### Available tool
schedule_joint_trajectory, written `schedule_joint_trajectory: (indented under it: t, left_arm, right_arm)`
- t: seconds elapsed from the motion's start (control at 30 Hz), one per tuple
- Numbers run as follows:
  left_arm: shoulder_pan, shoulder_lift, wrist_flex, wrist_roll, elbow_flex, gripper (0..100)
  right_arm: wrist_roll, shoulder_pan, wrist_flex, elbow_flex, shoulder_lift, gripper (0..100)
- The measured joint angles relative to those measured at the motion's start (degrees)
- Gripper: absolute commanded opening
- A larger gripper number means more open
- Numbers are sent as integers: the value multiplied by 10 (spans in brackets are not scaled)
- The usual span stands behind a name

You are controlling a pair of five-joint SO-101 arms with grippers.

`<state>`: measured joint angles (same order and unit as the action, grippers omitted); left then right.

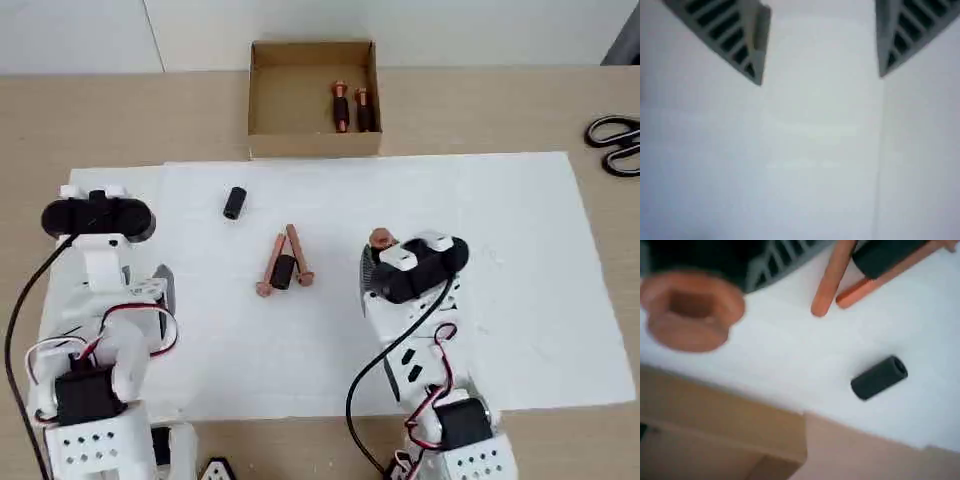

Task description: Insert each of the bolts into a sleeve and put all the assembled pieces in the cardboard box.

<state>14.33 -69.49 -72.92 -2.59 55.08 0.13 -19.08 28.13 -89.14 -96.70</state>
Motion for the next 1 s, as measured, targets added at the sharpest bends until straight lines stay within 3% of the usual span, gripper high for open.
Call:
schedule_joint_trajectory:
  t: [0.27,0.6,1.0]
  left_arm:
    - [0,0,-11,0,0,144]
    - [0,-1,-11,0,25,143]
    - [0,-1,-11,0,26,143]
  right_arm:
    - [0,-1,-2,154,153,4]
    - [0,-2,-127,418,561,4]
    - [0,-2,-142,840,1001,4]
